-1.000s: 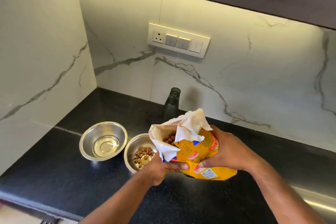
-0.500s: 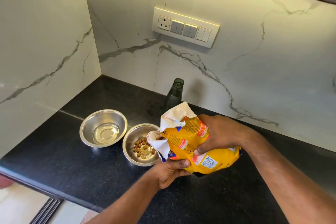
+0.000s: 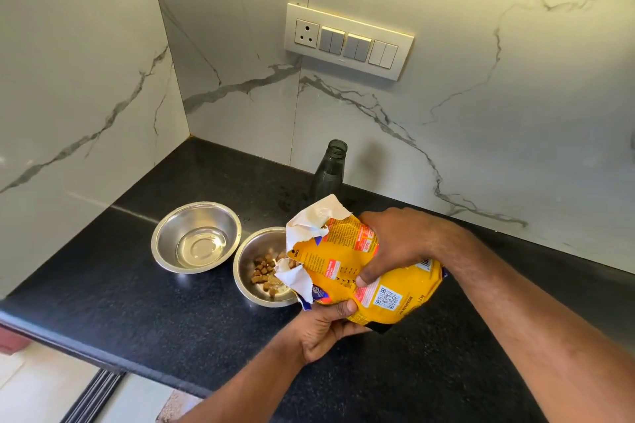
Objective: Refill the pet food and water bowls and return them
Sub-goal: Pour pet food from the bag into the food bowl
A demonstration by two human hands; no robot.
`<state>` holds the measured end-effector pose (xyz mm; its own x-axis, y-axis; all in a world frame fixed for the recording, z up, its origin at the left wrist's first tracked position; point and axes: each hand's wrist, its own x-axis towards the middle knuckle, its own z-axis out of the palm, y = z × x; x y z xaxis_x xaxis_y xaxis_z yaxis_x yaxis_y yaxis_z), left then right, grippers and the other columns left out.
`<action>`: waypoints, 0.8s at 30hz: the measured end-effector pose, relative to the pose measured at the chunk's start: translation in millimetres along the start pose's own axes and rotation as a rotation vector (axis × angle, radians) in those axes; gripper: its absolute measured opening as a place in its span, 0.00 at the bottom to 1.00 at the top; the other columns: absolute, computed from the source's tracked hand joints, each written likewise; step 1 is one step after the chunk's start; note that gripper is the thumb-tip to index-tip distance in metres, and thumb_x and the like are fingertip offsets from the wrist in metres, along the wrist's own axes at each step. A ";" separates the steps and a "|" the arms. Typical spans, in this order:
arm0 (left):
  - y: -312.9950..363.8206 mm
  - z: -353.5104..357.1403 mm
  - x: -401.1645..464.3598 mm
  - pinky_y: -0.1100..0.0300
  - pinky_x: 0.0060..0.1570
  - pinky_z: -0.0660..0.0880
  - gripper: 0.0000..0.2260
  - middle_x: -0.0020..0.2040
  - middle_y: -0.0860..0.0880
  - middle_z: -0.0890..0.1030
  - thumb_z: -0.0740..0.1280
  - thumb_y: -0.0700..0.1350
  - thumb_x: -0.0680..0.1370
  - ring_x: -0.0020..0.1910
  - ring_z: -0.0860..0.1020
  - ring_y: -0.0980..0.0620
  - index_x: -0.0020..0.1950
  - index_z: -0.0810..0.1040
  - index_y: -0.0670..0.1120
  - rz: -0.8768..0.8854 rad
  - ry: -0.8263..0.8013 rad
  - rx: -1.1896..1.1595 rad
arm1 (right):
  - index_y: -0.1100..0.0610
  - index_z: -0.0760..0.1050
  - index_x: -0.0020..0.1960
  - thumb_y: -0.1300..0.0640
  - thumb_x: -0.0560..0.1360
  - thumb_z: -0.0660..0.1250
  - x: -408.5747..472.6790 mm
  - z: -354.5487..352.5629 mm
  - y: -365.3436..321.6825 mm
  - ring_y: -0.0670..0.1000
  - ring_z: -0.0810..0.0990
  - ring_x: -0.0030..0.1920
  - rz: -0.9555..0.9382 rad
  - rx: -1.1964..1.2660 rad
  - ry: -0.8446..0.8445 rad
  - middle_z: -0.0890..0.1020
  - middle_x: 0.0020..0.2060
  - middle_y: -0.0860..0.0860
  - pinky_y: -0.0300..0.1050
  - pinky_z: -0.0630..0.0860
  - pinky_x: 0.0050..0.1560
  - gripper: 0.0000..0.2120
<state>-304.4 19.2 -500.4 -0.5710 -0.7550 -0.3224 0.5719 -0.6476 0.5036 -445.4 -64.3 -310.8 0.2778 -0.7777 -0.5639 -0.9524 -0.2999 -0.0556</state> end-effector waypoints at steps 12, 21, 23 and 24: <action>-8.8 -1.6 -7.9 0.31 0.55 0.79 0.42 0.66 0.35 0.80 0.87 0.37 0.56 0.62 0.81 0.33 0.68 0.76 0.41 0.016 0.028 -0.158 | 0.47 0.66 0.73 0.29 0.65 0.76 5.0 -8.2 -20.1 0.52 0.81 0.60 -0.003 -0.042 -0.009 0.79 0.65 0.47 0.52 0.80 0.60 0.43; -4.3 -3.6 -13.5 0.30 0.59 0.75 0.41 0.68 0.36 0.79 0.86 0.38 0.59 0.66 0.79 0.34 0.70 0.74 0.42 0.010 0.046 -0.167 | 0.46 0.66 0.74 0.29 0.65 0.76 9.6 -10.5 -25.7 0.52 0.81 0.61 0.017 -0.047 -0.042 0.78 0.66 0.47 0.53 0.80 0.61 0.44; -4.7 -3.1 -13.5 0.29 0.59 0.74 0.40 0.68 0.36 0.79 0.86 0.38 0.60 0.66 0.79 0.33 0.70 0.75 0.42 0.015 0.042 -0.176 | 0.46 0.66 0.74 0.29 0.66 0.76 10.4 -12.0 -26.8 0.52 0.81 0.60 0.019 -0.047 -0.044 0.79 0.66 0.47 0.52 0.80 0.60 0.44; -4.9 -2.5 -13.5 0.29 0.59 0.74 0.41 0.68 0.36 0.79 0.86 0.38 0.60 0.66 0.78 0.33 0.70 0.74 0.42 0.019 0.039 -0.181 | 0.46 0.66 0.73 0.29 0.65 0.76 10.8 -13.0 -27.3 0.52 0.81 0.60 0.021 -0.049 -0.042 0.79 0.65 0.47 0.51 0.80 0.60 0.43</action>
<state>-298.0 32.3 -500.5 -0.5379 -0.7683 -0.3469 0.6811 -0.6386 0.3582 -414.7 -71.7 -304.6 0.2515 -0.7602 -0.5991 -0.9503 -0.3115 -0.0036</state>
